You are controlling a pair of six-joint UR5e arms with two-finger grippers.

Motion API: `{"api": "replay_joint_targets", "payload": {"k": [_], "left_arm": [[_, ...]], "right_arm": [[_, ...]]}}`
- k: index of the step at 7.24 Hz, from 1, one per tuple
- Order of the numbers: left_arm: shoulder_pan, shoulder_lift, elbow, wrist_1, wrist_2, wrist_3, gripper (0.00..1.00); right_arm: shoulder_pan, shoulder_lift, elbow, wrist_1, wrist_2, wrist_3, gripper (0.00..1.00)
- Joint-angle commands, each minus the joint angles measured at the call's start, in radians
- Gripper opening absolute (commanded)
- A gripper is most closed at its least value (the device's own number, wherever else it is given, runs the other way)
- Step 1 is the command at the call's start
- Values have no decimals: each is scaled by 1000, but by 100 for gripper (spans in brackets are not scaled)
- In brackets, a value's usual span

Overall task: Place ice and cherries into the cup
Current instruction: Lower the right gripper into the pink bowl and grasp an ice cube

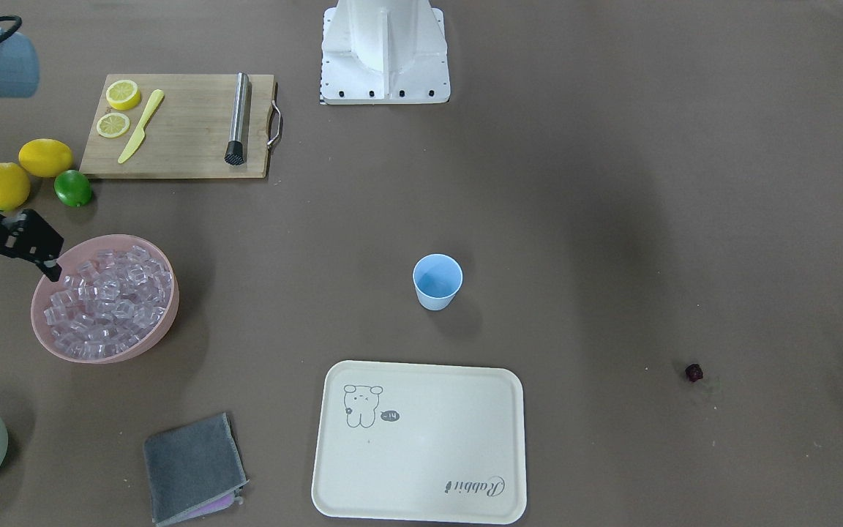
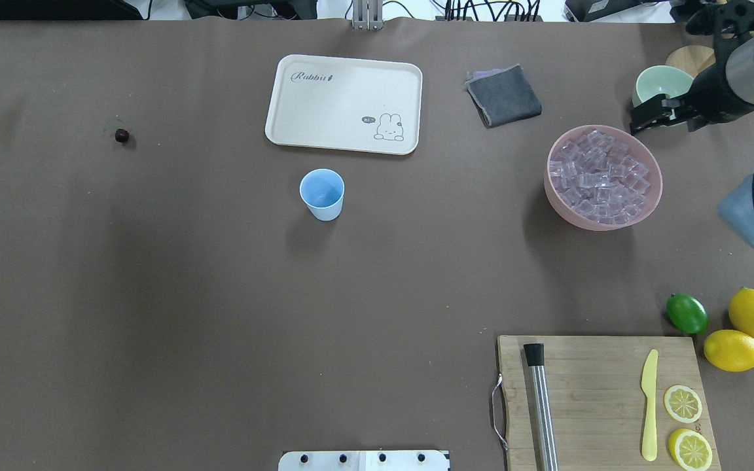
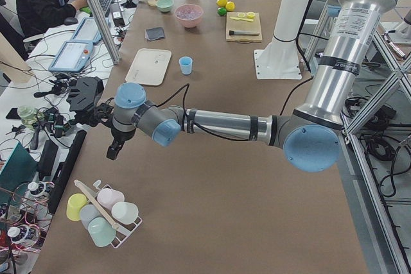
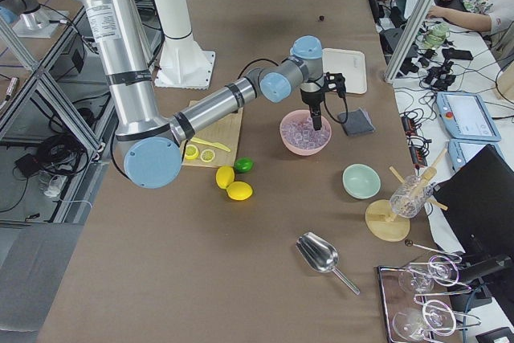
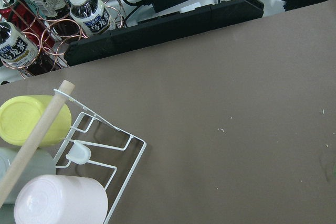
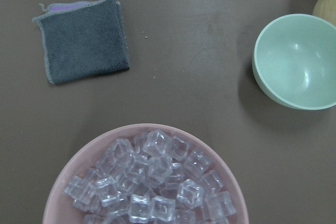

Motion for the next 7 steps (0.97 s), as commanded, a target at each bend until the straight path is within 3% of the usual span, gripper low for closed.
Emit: {"api": "replay_joint_targets", "payload": {"k": [1, 3, 7], "left_arm": [[0, 1, 6, -2, 1, -1, 98], [2, 1, 18, -2, 2, 2, 98], [21, 5, 29, -9, 5, 2, 98]], "right_arm": [[-115, 27, -54, 89, -152, 229, 100], [-132, 66, -146, 165, -191, 271, 100], [-161, 108, -229, 165, -281, 269, 100]]}}
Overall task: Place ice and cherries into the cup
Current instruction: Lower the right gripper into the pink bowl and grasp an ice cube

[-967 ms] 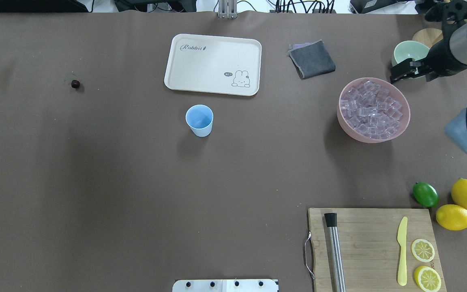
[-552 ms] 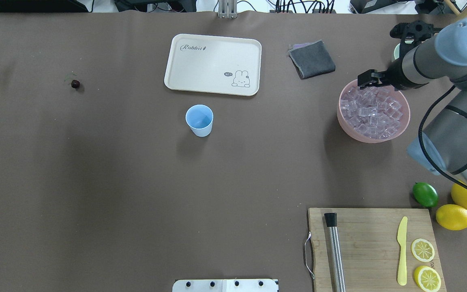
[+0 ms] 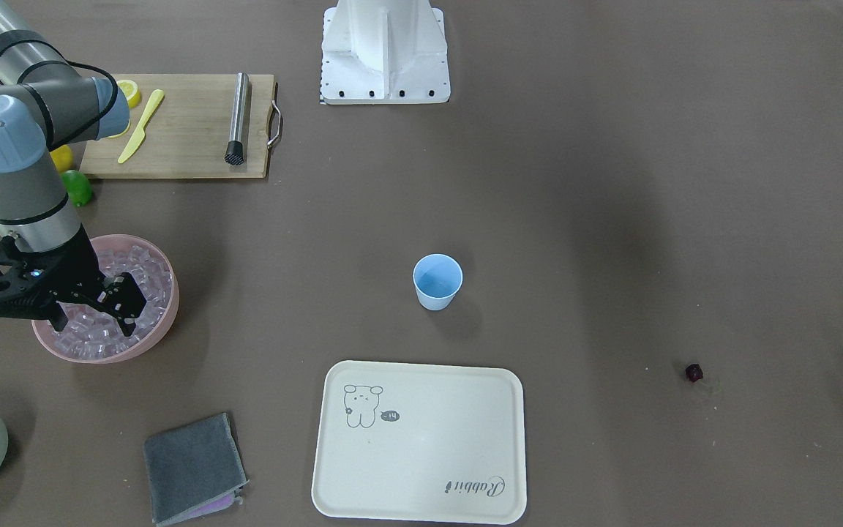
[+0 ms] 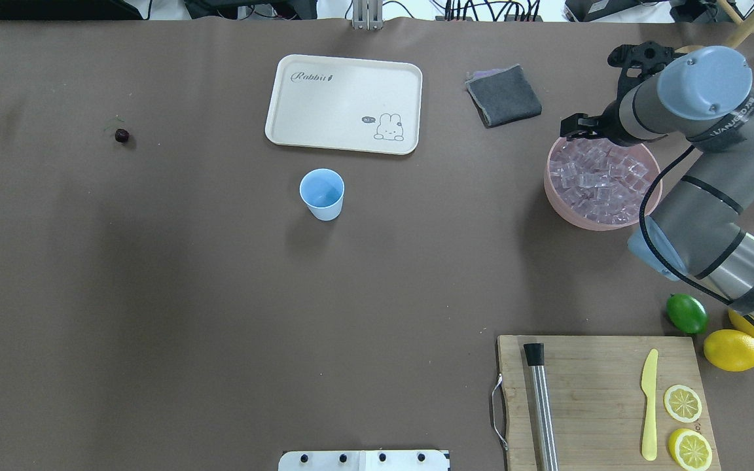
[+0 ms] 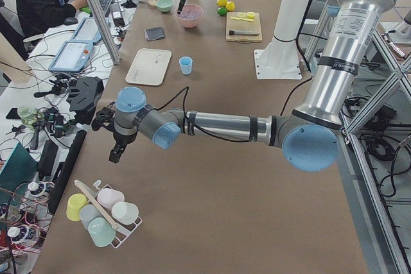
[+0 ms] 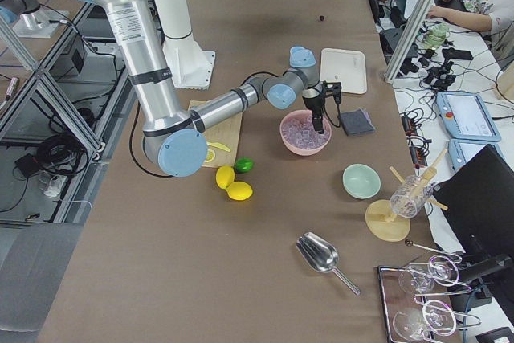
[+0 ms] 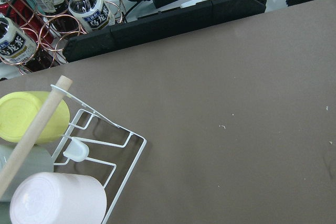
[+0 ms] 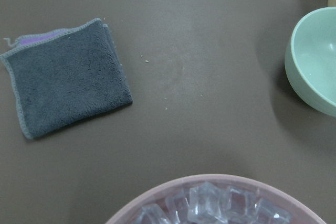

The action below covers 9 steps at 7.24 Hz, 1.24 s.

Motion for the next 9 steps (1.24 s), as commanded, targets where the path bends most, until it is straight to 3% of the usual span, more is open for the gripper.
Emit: {"api": "replay_joint_targets", "payload": {"k": [1, 2, 6, 8, 9], "left_arm": [[1, 3, 4, -2, 2, 0, 98], [3, 1, 10, -4, 2, 2, 98], [15, 1, 17, -5, 5, 2, 98], [15, 3, 15, -7, 6, 2, 98], [15, 4, 15, -7, 6, 2, 98]], "right_arm": [[-13, 16, -37, 2, -31, -3, 99], [-14, 15, -39, 0, -34, -6, 98], [-14, 10, -36, 0, -33, 3, 59], [-14, -1, -27, 0, -33, -7, 30], [-14, -2, -28, -1, -33, -13, 7]]}}
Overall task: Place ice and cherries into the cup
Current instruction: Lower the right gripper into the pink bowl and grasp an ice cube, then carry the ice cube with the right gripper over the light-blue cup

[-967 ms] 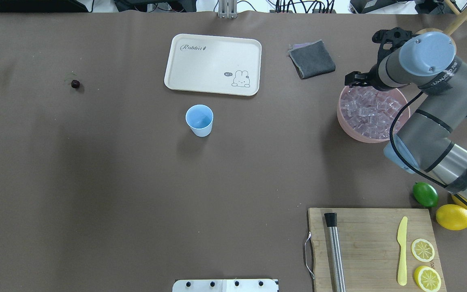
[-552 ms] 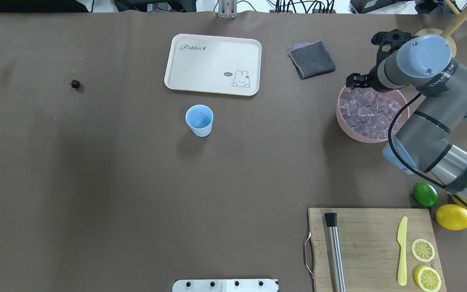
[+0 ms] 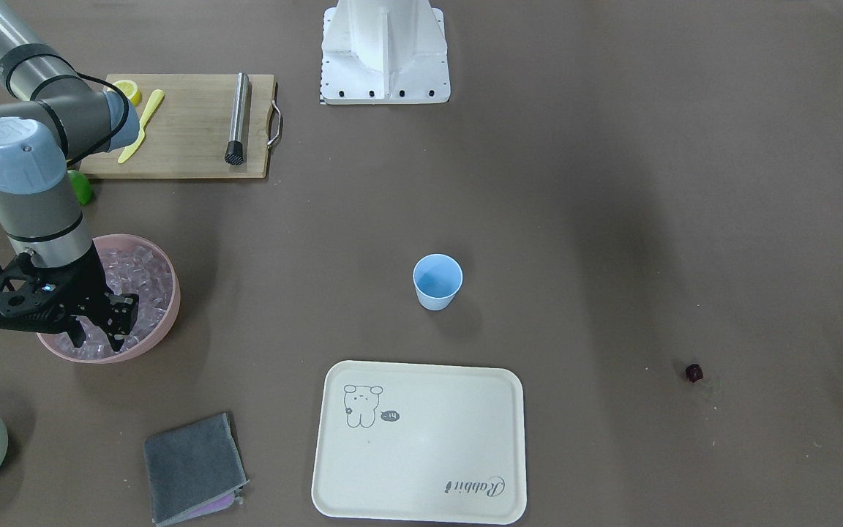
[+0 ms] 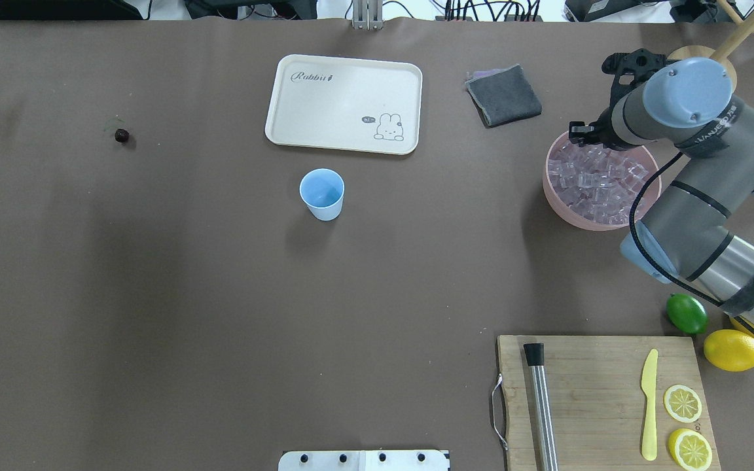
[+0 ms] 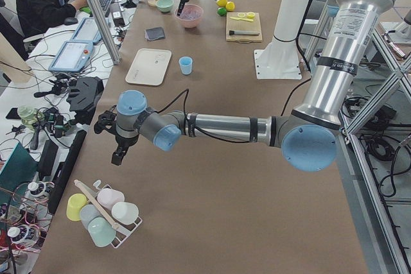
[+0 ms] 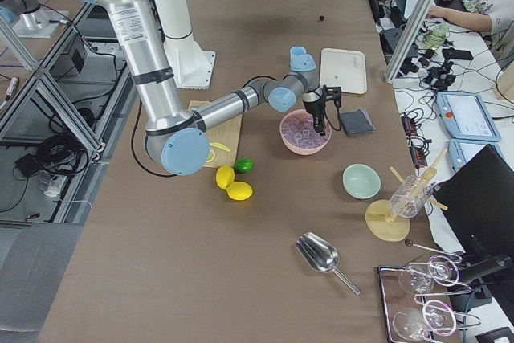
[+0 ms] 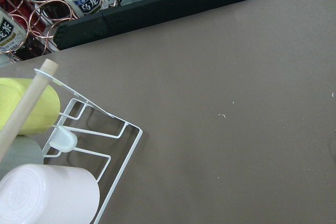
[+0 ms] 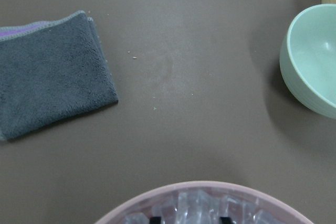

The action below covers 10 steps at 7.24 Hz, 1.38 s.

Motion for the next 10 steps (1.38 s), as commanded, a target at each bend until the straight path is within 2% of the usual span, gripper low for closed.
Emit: {"api": "replay_joint_targets", "payload": {"k": [1, 5, 7, 10], "left_arm": [[0, 3, -1, -1, 0, 0, 98], [0, 5, -1, -1, 0, 0, 98], [-1, 8, -7, -1, 0, -2, 98], [-3, 11, -24, -2, -1, -3, 98]], "right_arm": [[0, -4, 4, -1, 0, -11, 0], [18, -8, 82, -9, 8, -11, 0], [37, -39, 212, -17, 26, -10, 0], [9, 79, 219, -15, 14, 7, 0]]}}
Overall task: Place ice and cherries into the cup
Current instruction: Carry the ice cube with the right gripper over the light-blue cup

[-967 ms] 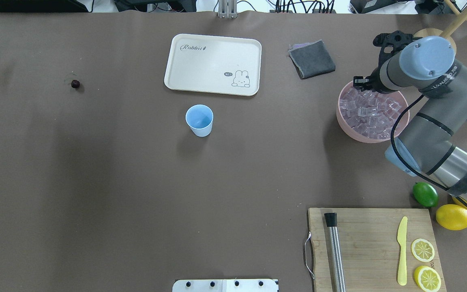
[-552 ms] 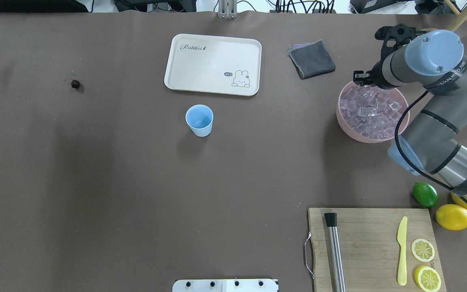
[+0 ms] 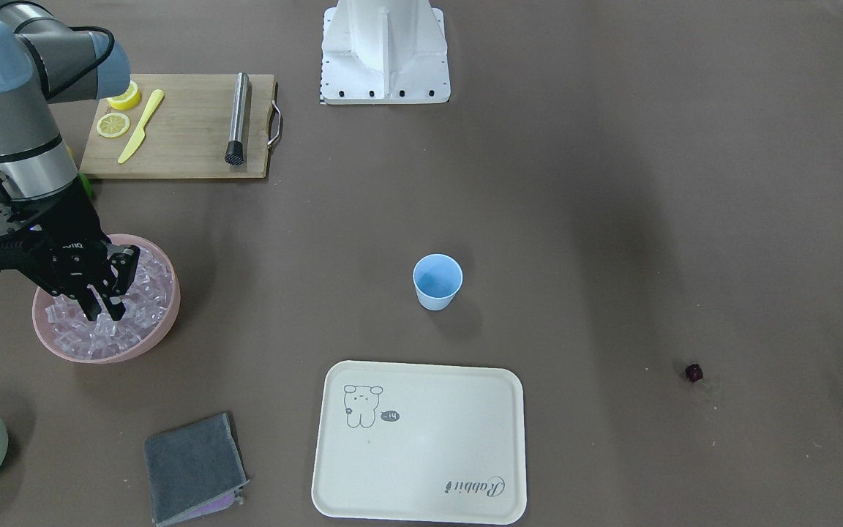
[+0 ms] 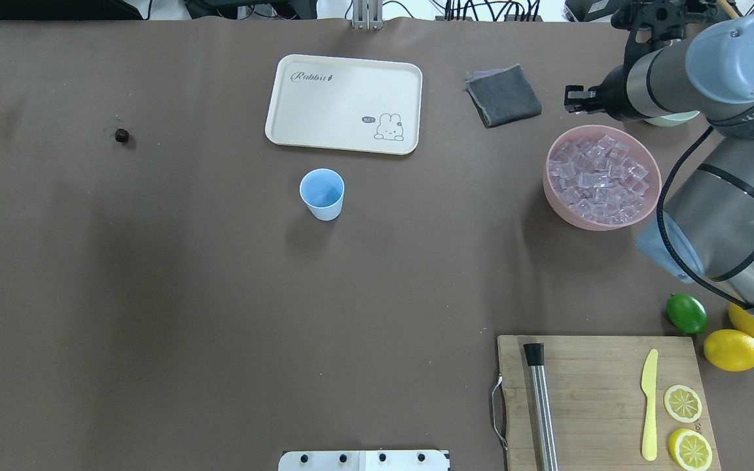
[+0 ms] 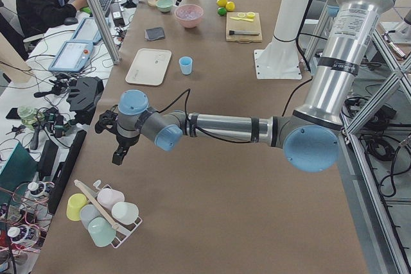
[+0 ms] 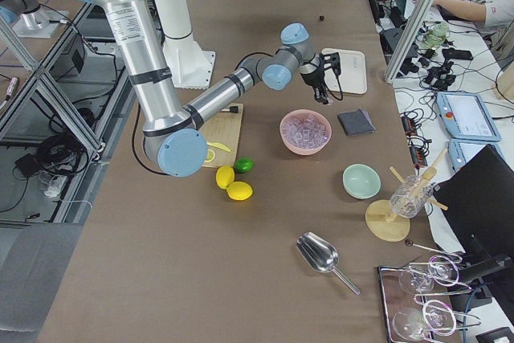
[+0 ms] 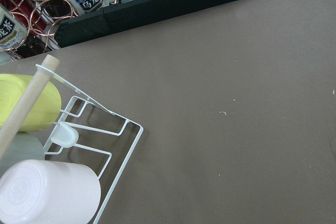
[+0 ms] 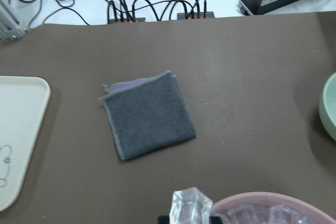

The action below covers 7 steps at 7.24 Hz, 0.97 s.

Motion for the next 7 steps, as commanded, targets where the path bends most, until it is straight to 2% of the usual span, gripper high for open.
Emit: {"api": "replay_joint_targets", "payload": {"k": [1, 7], "left_arm": [[-1, 9, -13, 0, -4, -1, 98], [1, 10, -49, 0, -8, -63, 98]], "right_arm": [[-54, 95, 4, 2, -34, 6, 0], [-335, 240, -27, 8, -273, 14, 0]]}}
